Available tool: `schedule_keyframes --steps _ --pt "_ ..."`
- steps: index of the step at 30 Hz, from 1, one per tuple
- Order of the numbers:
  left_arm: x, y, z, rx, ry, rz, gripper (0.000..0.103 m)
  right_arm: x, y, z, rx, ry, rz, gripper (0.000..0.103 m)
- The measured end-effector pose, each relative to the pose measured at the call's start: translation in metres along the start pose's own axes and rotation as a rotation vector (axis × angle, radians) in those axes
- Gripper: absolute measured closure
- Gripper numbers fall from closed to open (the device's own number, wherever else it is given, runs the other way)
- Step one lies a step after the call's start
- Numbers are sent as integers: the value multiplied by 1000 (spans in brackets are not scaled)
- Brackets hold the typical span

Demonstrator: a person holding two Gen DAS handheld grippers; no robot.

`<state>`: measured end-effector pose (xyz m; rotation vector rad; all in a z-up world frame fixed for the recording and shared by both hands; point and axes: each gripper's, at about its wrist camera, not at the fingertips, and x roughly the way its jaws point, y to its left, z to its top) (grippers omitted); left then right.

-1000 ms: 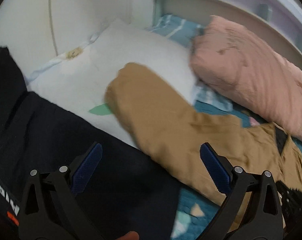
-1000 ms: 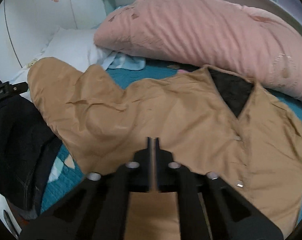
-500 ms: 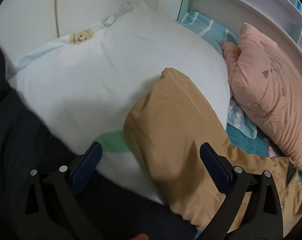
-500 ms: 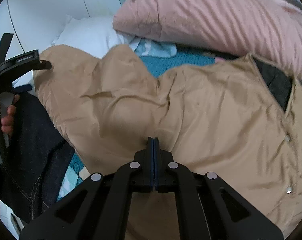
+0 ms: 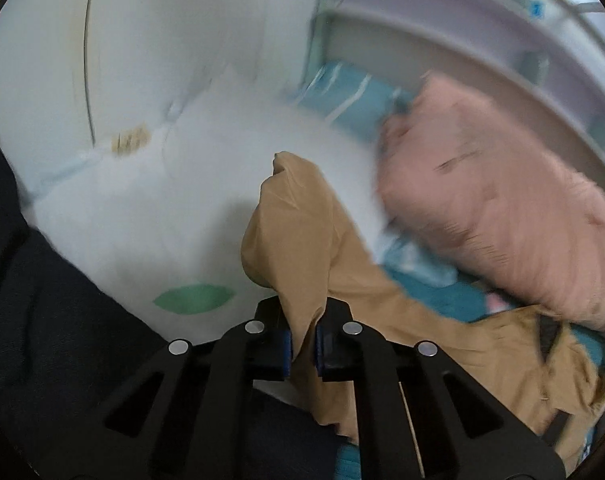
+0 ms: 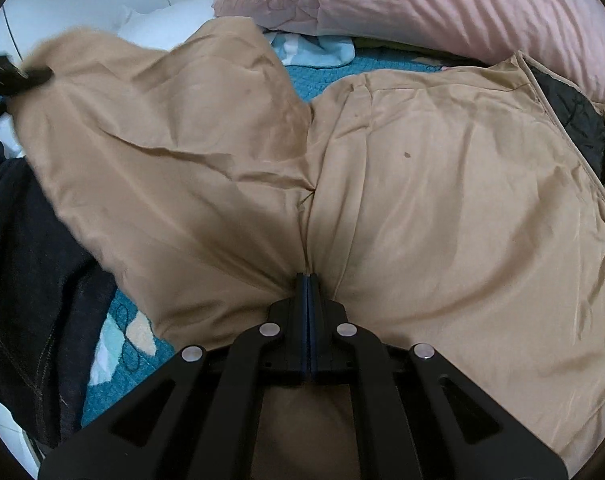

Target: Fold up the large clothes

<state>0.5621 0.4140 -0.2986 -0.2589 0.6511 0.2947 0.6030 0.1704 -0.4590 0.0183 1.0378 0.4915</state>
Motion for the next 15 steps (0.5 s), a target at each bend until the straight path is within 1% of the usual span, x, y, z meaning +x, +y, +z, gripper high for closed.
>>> schedule_keyframes --steps 1,3,5,6,8,9,11,14,15 --pt "-15 -10 1 15 -23 -16 95 -3 -3 -1 18 -8 23 102" --pt "-46 -35 3 24 -66 -82 95 -15 -18 -2 96 -32 99 102" --pt "-67 -60 4 20 -94 -133 95 -28 -29 1 141 -66 111 102" --pt "-75 -75 5 28 -100 -164 95 -40 -37 0 152 -95 91 99" --pt "-88 -116 3 53 -96 -234 95 -63 -56 -4 180 -141 53 99" --pt "-93 -144 1 76 -97 -267 95 -78 -74 -8 208 -156 16 99" --pt "-93 -186 -6 110 -98 -312 95 -102 -106 -18 247 -176 -42 99" --pt "-81 -246 -21 112 -41 -404 95 -132 -149 -35 284 -194 -126 99" --pt "-76 -262 -27 118 -24 -421 95 -144 -168 -41 281 -205 -172 99"
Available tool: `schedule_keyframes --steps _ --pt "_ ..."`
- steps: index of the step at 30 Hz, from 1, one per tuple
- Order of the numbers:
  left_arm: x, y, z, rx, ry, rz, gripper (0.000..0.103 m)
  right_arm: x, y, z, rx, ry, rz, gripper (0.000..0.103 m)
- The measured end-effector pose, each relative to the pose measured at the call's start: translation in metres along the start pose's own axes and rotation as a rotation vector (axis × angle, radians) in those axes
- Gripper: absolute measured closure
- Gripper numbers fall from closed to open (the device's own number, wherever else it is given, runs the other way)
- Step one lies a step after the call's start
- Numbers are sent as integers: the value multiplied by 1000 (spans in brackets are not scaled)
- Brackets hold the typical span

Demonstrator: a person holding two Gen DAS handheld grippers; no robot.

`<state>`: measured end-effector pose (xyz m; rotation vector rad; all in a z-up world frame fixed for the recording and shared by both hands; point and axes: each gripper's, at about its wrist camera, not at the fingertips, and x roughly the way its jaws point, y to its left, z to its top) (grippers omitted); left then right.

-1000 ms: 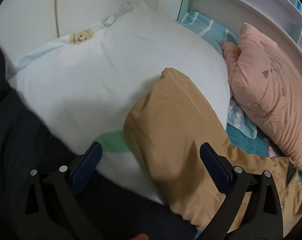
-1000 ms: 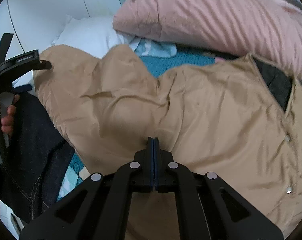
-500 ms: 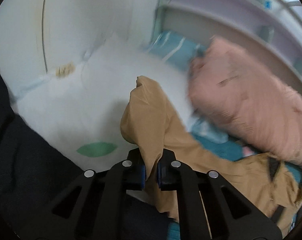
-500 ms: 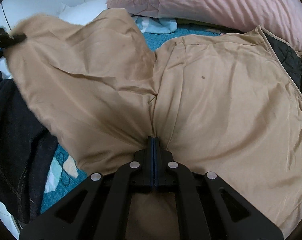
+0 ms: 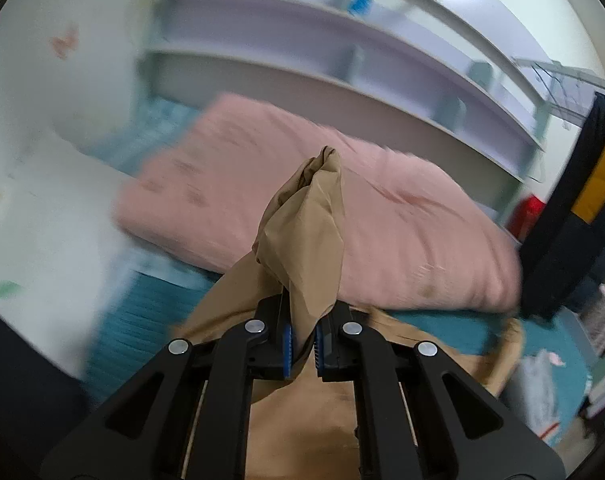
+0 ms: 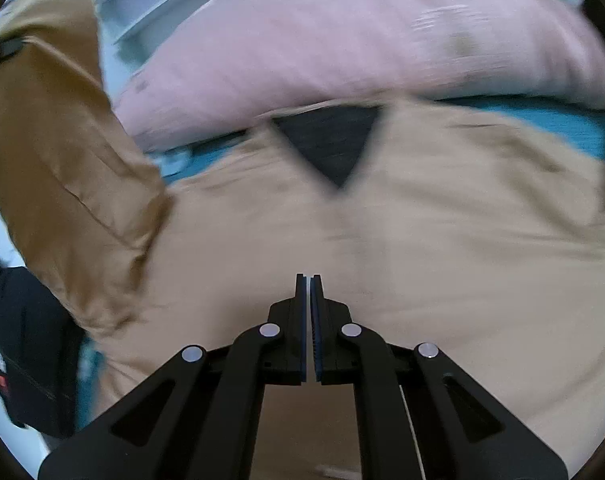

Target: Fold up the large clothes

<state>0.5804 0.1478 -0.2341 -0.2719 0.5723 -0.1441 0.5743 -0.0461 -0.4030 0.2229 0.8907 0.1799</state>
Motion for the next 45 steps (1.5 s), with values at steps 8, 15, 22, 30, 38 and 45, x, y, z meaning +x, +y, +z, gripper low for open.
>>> schedule_keyframes --steps 8,15,22,30,38,45 --pt "124 -105 -81 44 220 -45 95 -36 -128 -4 45 -7 -137 99" --pt "184 -129 -161 85 462 11 84 -47 -168 -12 63 -10 -110 99" --pt "167 -128 -180 54 466 -1 21 -71 -179 -7 97 -47 -126 98" --pt "136 -121 -158 -21 290 40 14 -107 -217 27 123 -141 -190 90" --pt "191 -108 -186 61 566 289 14 -127 -301 102 217 -209 -412 45" --pt "191 -119 -199 155 523 317 13 -81 -391 146 504 -43 -448 44"
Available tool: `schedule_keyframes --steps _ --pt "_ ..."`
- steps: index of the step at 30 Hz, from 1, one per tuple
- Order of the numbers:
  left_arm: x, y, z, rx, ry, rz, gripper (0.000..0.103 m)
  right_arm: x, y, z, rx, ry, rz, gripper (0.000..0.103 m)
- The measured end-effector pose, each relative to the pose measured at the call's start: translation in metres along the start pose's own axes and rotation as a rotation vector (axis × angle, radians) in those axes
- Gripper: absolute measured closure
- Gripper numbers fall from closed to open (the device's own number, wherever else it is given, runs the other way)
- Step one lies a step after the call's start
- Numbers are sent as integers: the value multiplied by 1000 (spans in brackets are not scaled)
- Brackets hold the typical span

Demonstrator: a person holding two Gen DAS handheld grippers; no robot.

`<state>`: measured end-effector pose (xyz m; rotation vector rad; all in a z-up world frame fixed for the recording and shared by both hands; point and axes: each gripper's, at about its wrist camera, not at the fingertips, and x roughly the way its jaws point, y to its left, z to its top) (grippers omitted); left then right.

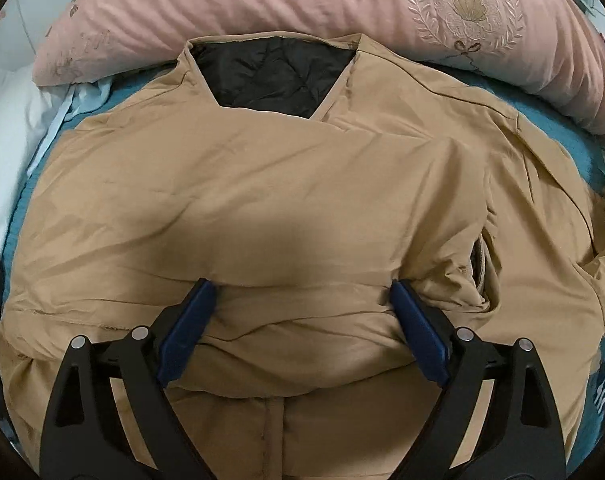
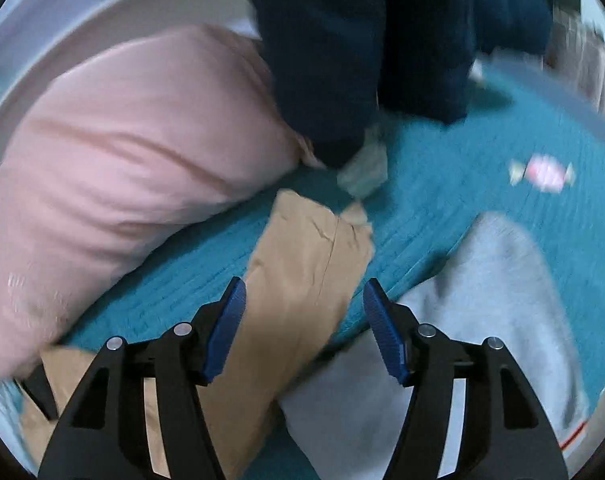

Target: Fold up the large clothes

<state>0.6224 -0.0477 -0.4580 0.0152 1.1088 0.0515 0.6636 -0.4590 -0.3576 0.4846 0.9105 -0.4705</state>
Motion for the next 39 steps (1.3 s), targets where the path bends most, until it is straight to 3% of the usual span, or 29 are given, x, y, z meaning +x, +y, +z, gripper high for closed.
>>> schedule_keyframes --steps 3,7,9,10,14,17,19,23,26,29,32,35,39 --pt "1 3 0 8 -4 -14 13 25 8 10 7 77 2 44" --pt "3 8 -5 17 -12 -34 13 58 11 11 9 167 -70 46" --pt "4 8 -5 24 -13 -48 13 57 7 8 6 155 -26 87" --pt "4 11 -4 27 -14 -61 13 54 4 6 15 146 1 91" --pt "-3 27 0 -8 -23 -161 12 4 -1 -3 23 -59 164 95" --pt "-16 46 0 -61 -40 -247 12 -50 20 -18 -78 -237 268 95" --pt "-30 64 -3 -100 -66 -288 12 -90 52 -39 -202 -327 362 94" --pt "-59 101 -18 -173 -108 -291 12 -141 122 -91 -399 -403 553 92" --pt "-72 136 -28 -212 -104 -262 12 -157 177 -135 -534 -369 697 92" --pt "-75 169 -36 -232 -101 -203 12 -159 232 -187 -722 -302 770 92" --pt "-73 202 -46 -272 -93 -159 12 -139 279 -237 -899 -194 800 91" --pt "-69 224 -51 -276 -88 -137 12 -113 306 -287 -1046 -89 773 91" --pt "-63 242 -56 -307 -83 -137 12 -99 321 -337 -1182 -18 769 91"
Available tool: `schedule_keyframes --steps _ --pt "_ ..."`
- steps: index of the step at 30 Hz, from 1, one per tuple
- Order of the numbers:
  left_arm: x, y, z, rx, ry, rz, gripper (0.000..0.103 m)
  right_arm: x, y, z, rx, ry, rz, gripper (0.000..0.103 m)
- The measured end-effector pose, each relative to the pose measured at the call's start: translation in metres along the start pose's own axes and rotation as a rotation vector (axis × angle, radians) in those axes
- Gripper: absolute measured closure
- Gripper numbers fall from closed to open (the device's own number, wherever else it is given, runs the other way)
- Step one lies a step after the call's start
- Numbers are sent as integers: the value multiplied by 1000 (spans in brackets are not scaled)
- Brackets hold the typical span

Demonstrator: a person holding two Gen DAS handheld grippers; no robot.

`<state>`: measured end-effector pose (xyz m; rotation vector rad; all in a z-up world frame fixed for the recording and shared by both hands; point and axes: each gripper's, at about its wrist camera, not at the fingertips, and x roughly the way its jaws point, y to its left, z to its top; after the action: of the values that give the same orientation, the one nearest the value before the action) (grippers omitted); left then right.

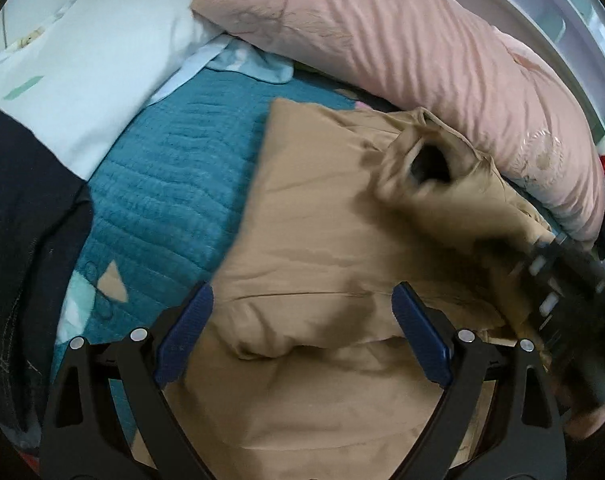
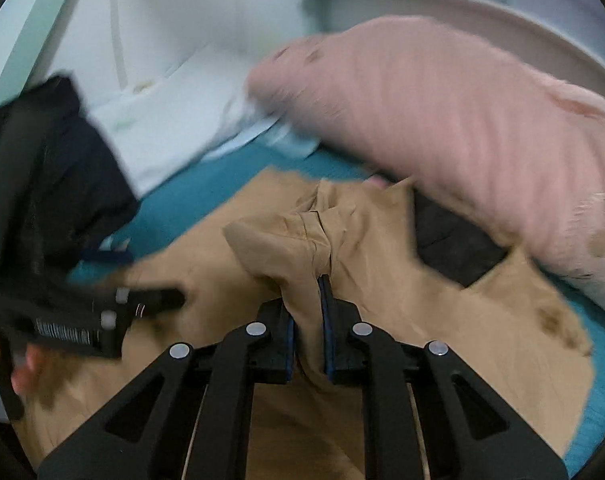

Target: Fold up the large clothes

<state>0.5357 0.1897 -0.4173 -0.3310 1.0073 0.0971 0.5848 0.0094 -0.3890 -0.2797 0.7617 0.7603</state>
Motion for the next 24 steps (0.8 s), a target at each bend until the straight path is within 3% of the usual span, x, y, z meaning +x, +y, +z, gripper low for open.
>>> schedule_keyframes --steps 2,4,6,9,12,14,16,17,18,21,22,24 --pt "0 2 -3 -7 1 -2 12 10 10 -8 -28 32 22 90" --pt "2 4 -3 -12 1 -1 12 13 18 -14 -51 50 27 82" --pt "0 6 -2 -27 -11 -6 12 15 23 -14 -57 72 14 67" --pt "-5 5 4 -34 -34 -25 12 -7 22 -9 -14 8 9 50" --pt "-14 -9 13 -21 -77 -52 12 -49 0 -8 94 -88 13 45" --pt "-16 -27 18 10 -90 -90 12 -74 -23 -14 170 -133 -80 45" --pt "-14 -49 23 47 -104 -116 12 -82 -50 -26 249 -104 -174 45" --pt "-11 -61 25 66 -100 -138 12 -83 -66 -35 303 -86 -225 48" --pt "-7 -72 26 91 -97 -156 12 -81 -80 -42 355 -58 -239 64" --pt "6 -95 25 145 -72 -173 12 -72 -109 -62 474 -2 -271 93" --pt "19 -102 25 165 -26 -162 12 -70 -116 -66 494 12 -289 96" --pt "51 -104 21 196 105 -17 13 -59 -126 -78 539 72 -321 101"
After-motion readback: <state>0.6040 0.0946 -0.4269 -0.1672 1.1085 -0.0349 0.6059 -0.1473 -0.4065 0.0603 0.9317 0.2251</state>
